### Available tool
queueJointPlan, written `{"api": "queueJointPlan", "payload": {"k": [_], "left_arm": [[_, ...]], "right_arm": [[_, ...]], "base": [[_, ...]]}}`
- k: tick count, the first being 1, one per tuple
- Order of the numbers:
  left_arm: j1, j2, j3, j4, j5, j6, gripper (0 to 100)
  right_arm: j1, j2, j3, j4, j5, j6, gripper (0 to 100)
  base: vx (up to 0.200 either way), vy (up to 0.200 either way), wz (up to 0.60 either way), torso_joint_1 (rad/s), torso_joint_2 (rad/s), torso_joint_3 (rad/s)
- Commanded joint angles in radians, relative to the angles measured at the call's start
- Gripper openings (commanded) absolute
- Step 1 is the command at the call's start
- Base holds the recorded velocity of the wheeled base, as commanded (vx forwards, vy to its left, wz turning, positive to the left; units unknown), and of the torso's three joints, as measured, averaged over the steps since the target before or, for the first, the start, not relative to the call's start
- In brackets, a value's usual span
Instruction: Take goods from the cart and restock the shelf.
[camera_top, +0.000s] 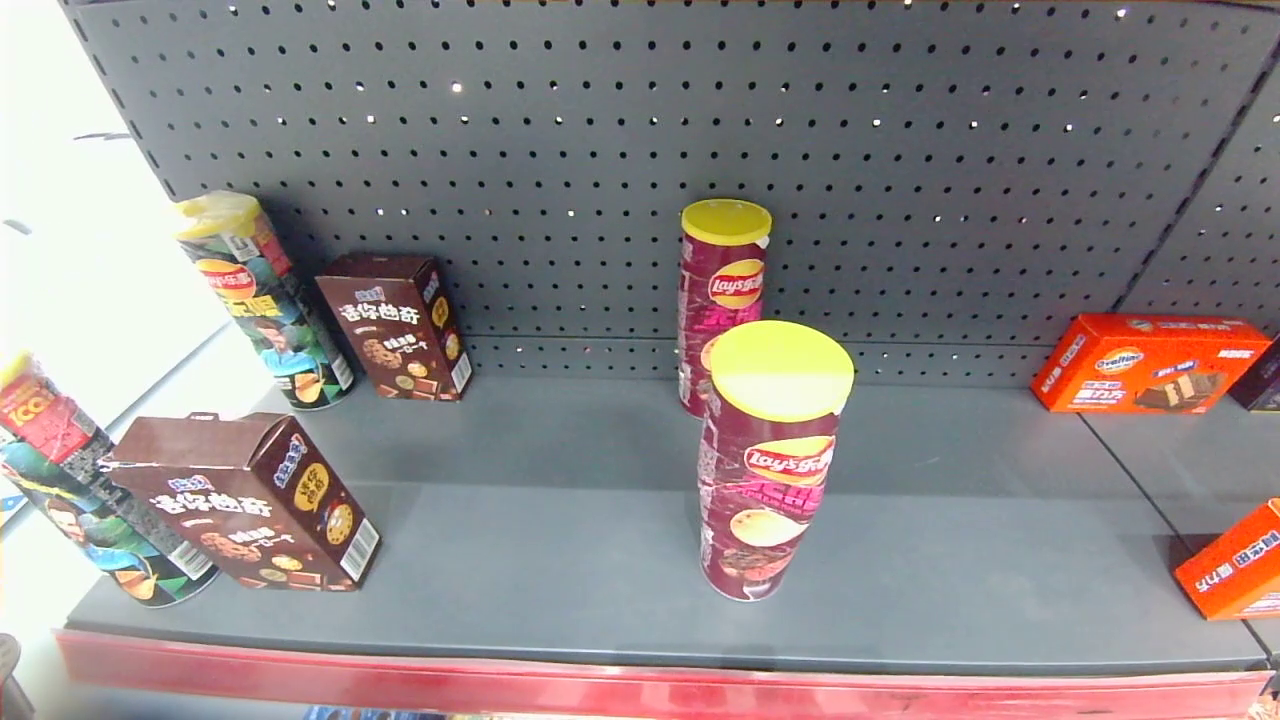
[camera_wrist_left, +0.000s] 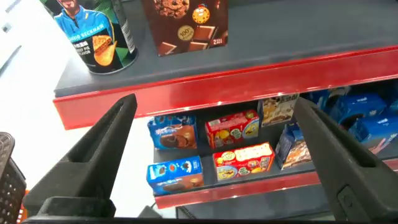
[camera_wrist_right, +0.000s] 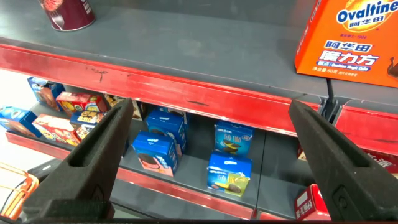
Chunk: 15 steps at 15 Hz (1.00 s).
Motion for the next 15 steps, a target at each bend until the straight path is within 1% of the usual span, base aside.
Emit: {"api": "queueJointPlan", "payload": {"k": [1, 2, 3, 4, 5, 6, 7, 8, 9, 10, 13, 14, 15], "left_arm": [[0.001, 0.006, 0.000, 0.000, -0.001, -0.001, 100], [0.002, 0.005, 0.000, 0.000, 0.004, -0.001, 100], [0.002, 0.005, 0.000, 0.000, 0.036, 0.012, 100], [0.002, 0.005, 0.000, 0.018, 0.142, 0.045, 100], [0.002, 0.005, 0.000, 0.047, 0.275, 0.053, 100], [0.001, 0.005, 0.000, 0.038, 0.263, 0.039, 100], [0.004, 0.008, 0.000, 0.038, 0.265, 0.035, 100], [0.021, 0.009, 0.000, 0.047, 0.260, 0.033, 100], [0.021, 0.006, 0.000, 0.064, 0.248, 0.039, 100], [0.021, 0.006, 0.000, 0.067, 0.220, 0.036, 100], [0.022, 0.006, 0.000, 0.070, 0.214, 0.030, 100], [0.022, 0.006, 0.000, 0.072, 0.214, 0.022, 100], [0.022, 0.006, 0.000, 0.073, 0.216, -0.013, 100]], "right_arm": [[0.000, 0.001, 0.000, 0.000, 0.001, 0.000, 100], [0.000, 0.001, 0.000, 0.000, 0.001, 0.000, 100], [0.000, 0.001, 0.000, 0.000, -0.001, 0.000, 100], [0.000, 0.001, -0.002, 0.000, -0.001, 0.000, 100], [0.000, 0.001, 0.000, 0.000, 0.001, 0.000, 100], [0.000, 0.001, 0.000, 0.000, -0.001, 0.000, 100], [0.000, 0.001, 0.000, 0.000, 0.001, 0.000, 100], [0.000, 0.001, 0.000, 0.000, 0.001, 0.000, 100], [0.000, 0.001, 0.000, 0.000, 0.001, 0.000, 100], [0.000, 0.001, 0.000, 0.000, 0.001, 0.000, 100], [0.000, 0.001, 0.000, 0.000, 0.001, 0.000, 100], [-0.001, 0.001, 0.000, 0.000, 0.001, 0.000, 100], [0.000, 0.001, 0.000, 0.000, 0.001, 0.000, 100]], "base": [[0.000, 0.000, 0.00, 0.000, 0.00, 0.000], [0.000, 0.000, 0.00, 0.000, 0.00, 0.000], [0.000, 0.000, 0.00, 0.000, 0.00, 0.000], [0.000, 0.000, 0.00, 0.000, 0.00, 0.000], [0.000, 0.000, 0.00, 0.000, 0.00, 0.000], [0.000, 0.000, 0.00, 0.000, 0.00, 0.000], [0.000, 0.000, 0.00, 0.000, 0.00, 0.000], [0.000, 0.000, 0.00, 0.000, 0.00, 0.000], [0.000, 0.000, 0.00, 0.000, 0.00, 0.000], [0.000, 0.000, 0.00, 0.000, 0.00, 0.000], [0.000, 0.000, 0.00, 0.000, 0.00, 0.000], [0.000, 0.000, 0.00, 0.000, 0.00, 0.000], [0.000, 0.000, 0.00, 0.000, 0.00, 0.000]]}}
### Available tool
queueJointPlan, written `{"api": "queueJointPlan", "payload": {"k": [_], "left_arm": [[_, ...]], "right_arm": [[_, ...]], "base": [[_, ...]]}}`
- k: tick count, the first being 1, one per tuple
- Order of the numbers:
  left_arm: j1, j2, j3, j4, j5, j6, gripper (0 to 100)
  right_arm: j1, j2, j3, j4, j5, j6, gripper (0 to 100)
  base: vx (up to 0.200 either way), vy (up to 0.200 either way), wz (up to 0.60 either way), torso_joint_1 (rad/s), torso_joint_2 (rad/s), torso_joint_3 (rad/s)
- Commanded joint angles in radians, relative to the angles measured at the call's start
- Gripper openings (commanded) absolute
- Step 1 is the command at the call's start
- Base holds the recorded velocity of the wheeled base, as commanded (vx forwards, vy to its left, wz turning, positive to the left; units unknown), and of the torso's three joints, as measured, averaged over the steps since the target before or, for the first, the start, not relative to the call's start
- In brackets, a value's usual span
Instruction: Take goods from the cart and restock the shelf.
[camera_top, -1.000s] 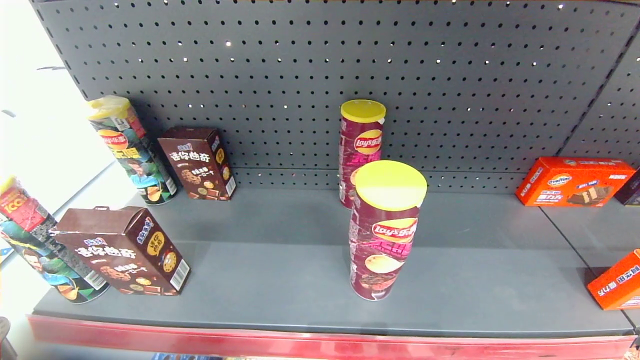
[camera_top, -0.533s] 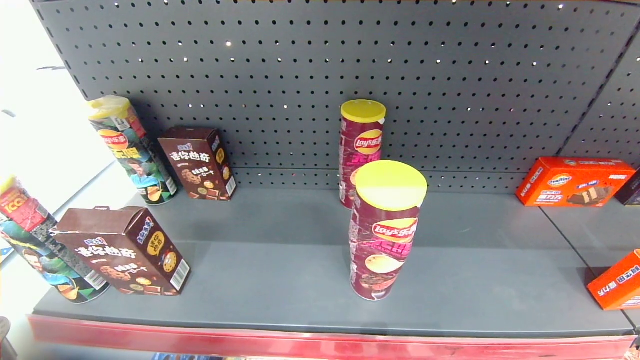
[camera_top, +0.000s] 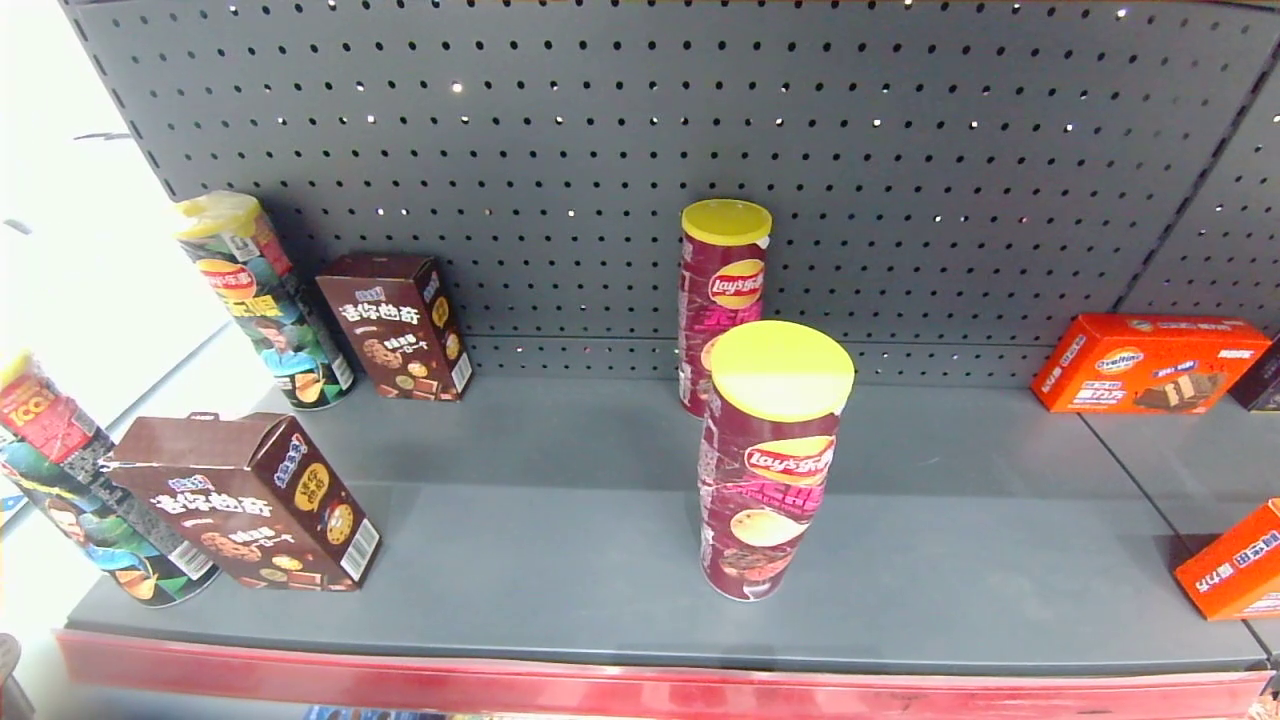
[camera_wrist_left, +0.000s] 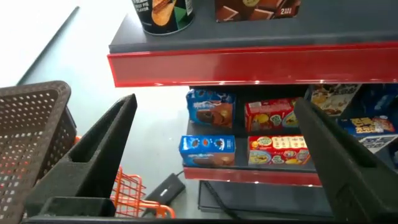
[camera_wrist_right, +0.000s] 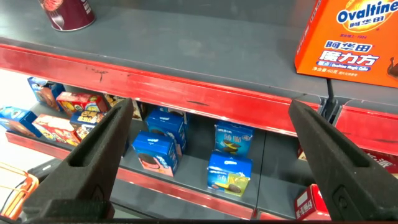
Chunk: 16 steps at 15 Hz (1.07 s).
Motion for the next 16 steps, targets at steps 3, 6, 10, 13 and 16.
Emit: {"api": "queueJointPlan", "payload": {"k": [3, 6, 10, 13, 16], "left_arm": [[0.001, 0.005, 0.000, 0.000, 0.006, -0.041, 100], [0.001, 0.005, 0.000, 0.000, 0.006, -0.041, 100], [-0.148, -0.031, 0.000, 0.000, 0.006, -0.042, 100], [-0.145, -0.085, 0.000, 0.000, 0.010, -0.056, 100], [-0.145, -0.085, 0.000, -0.001, 0.012, -0.059, 100]], "right_arm": [[0.000, 0.001, 0.000, 0.000, 0.000, 0.000, 100], [0.000, 0.001, 0.000, 0.000, 0.000, 0.000, 100], [0.000, 0.001, 0.000, 0.000, 0.000, 0.000, 100], [0.000, 0.001, 0.000, 0.000, 0.000, 0.000, 100], [0.000, 0.001, 0.000, 0.000, 0.005, 0.000, 100]], "base": [[0.000, 0.000, 0.00, 0.000, 0.00, 0.000], [0.000, 0.000, 0.00, 0.000, 0.00, 0.000], [0.000, 0.000, 0.00, 0.000, 0.00, 0.000], [0.000, 0.000, 0.00, 0.000, 0.00, 0.000], [0.000, 0.000, 0.00, 0.000, 0.00, 0.000]]}}
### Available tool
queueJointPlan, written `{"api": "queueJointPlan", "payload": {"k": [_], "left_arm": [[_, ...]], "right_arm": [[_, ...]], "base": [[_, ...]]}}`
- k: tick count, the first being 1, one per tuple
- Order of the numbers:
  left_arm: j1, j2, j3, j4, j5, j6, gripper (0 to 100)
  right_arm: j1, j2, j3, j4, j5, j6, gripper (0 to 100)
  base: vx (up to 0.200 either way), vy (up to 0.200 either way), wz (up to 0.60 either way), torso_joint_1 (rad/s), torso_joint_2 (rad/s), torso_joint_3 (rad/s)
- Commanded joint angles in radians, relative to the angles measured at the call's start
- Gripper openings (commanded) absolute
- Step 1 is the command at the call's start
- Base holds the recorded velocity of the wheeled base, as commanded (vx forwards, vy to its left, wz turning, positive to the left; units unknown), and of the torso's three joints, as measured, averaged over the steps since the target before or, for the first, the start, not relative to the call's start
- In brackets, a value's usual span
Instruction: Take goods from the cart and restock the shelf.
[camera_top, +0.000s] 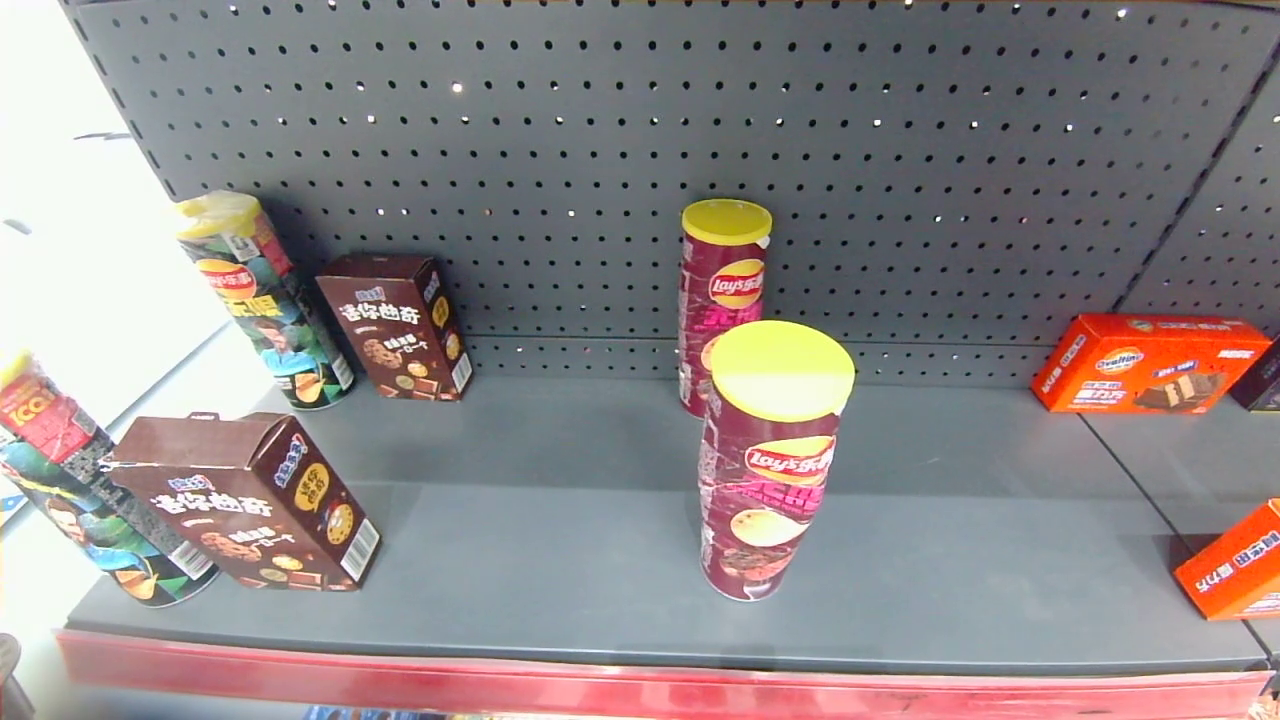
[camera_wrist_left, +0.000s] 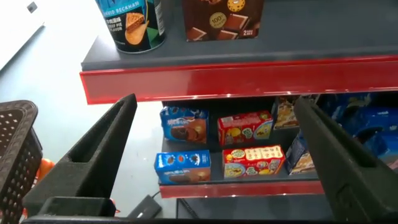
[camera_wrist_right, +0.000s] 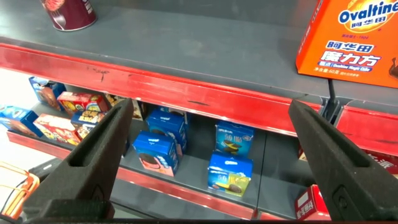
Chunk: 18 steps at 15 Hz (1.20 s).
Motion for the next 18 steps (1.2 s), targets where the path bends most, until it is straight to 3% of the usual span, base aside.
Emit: {"api": "queueJointPlan", "payload": {"k": [1, 4, 6, 7, 8, 11, 14, 18], "left_arm": [[-0.001, -0.008, 0.000, -0.001, 0.000, -0.001, 100], [-0.001, -0.007, 0.000, -0.001, 0.000, -0.002, 100], [-0.001, -0.008, 0.000, -0.001, 0.000, -0.001, 100], [-0.001, -0.007, 0.000, -0.001, -0.002, 0.004, 100], [-0.001, -0.007, 0.000, -0.001, -0.002, 0.003, 100], [-0.001, -0.007, 0.000, -0.001, -0.005, 0.006, 100], [-0.001, -0.008, 0.000, -0.001, -0.006, 0.004, 100], [-0.001, -0.008, 0.000, 0.001, -0.006, 0.001, 100]], "right_arm": [[0.000, 0.001, 0.000, 0.000, 0.001, 0.000, 100], [0.028, 0.001, -0.002, 0.001, 0.004, -0.005, 100], [0.049, 0.084, -0.133, -0.006, -0.010, 0.024, 100], [0.080, 0.261, -0.282, -0.006, -0.030, 0.029, 100], [0.083, 0.308, -0.342, 0.007, -0.030, 0.027, 100], [0.097, 0.560, -0.561, 0.107, -0.009, 0.004, 100], [0.114, 0.751, -0.586, 0.069, 0.028, -0.083, 100], [0.140, 0.958, -0.594, -0.034, 0.030, -0.092, 100]], "base": [[0.000, 0.000, 0.00, 0.000, 0.00, 0.000], [0.000, 0.000, 0.00, 0.000, 0.00, 0.000], [0.000, 0.000, 0.00, 0.000, 0.00, 0.000], [0.000, 0.000, 0.00, 0.000, 0.00, 0.000], [0.000, 0.000, 0.00, 0.000, 0.00, 0.000], [0.000, 0.000, 0.00, 0.000, 0.00, 0.000], [0.000, 0.000, 0.00, 0.000, 0.00, 0.000], [0.000, 0.000, 0.00, 0.000, 0.00, 0.000]]}}
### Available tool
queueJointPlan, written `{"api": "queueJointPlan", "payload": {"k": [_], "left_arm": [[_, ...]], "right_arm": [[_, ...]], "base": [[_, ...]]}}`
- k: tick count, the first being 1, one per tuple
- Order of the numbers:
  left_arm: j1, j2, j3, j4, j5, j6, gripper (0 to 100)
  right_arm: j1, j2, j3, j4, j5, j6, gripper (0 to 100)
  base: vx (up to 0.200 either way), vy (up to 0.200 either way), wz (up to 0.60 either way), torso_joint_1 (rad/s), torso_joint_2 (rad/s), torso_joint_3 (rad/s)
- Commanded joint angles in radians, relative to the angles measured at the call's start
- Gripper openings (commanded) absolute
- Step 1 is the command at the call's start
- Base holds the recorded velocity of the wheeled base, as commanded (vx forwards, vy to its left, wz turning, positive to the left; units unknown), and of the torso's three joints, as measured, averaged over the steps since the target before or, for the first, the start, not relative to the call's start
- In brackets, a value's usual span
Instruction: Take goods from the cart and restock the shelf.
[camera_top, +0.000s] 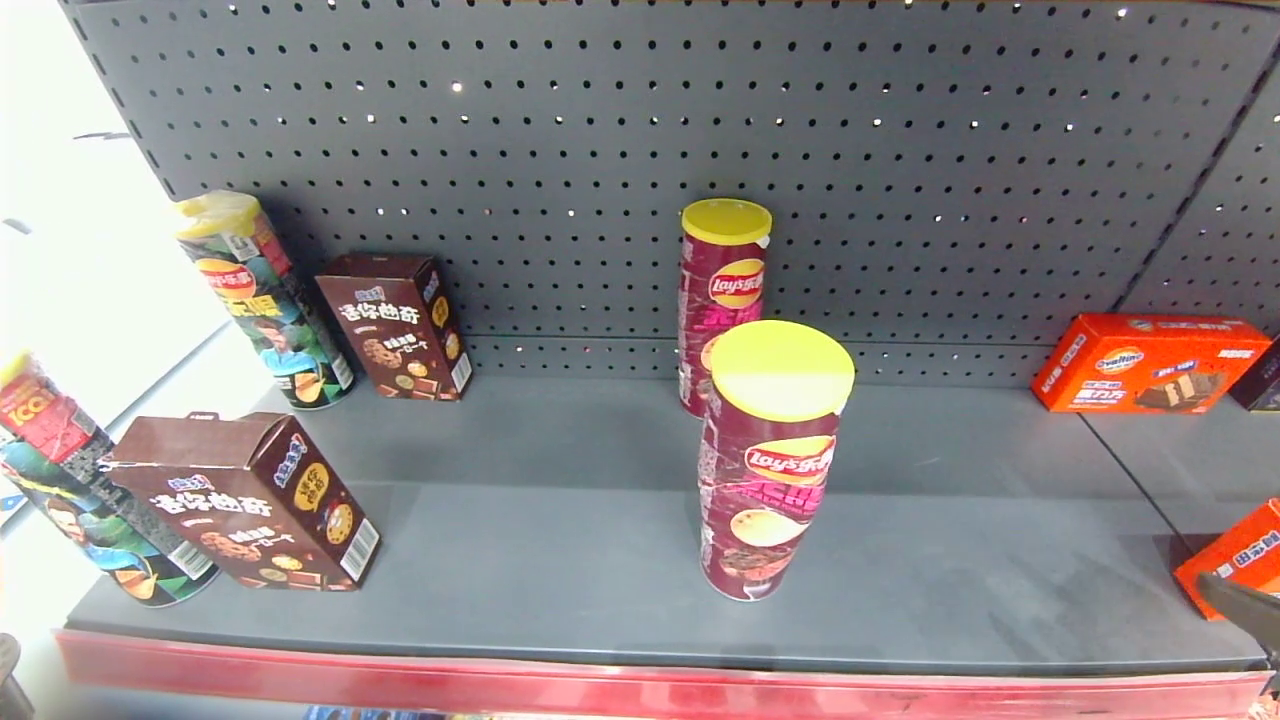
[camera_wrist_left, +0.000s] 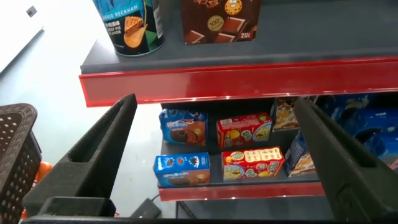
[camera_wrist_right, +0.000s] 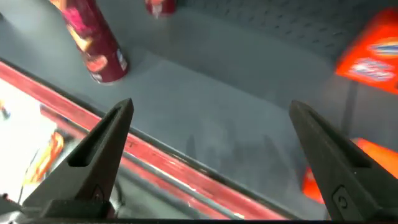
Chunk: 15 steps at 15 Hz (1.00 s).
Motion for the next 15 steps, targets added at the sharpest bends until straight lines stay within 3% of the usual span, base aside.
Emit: {"api": "queueJointPlan", "payload": {"k": [1, 5, 15], "left_arm": [[0.000, 0.002, 0.000, 0.000, 0.001, 0.000, 100], [0.000, 0.002, 0.000, 0.000, 0.001, -0.002, 100], [0.000, 0.002, 0.000, 0.000, 0.003, -0.004, 100]], "right_arm": [[0.024, 0.236, -0.008, -0.093, 0.000, -0.004, 100], [0.080, 0.359, -0.021, -0.141, 0.000, -0.006, 100], [0.210, 0.618, -0.218, -0.142, -0.044, -0.007, 100]], "base": [[0.000, 0.000, 0.00, 0.000, 0.00, 0.000], [0.000, 0.000, 0.00, 0.000, 0.00, 0.000], [0.000, 0.000, 0.00, 0.000, 0.00, 0.000]]}}
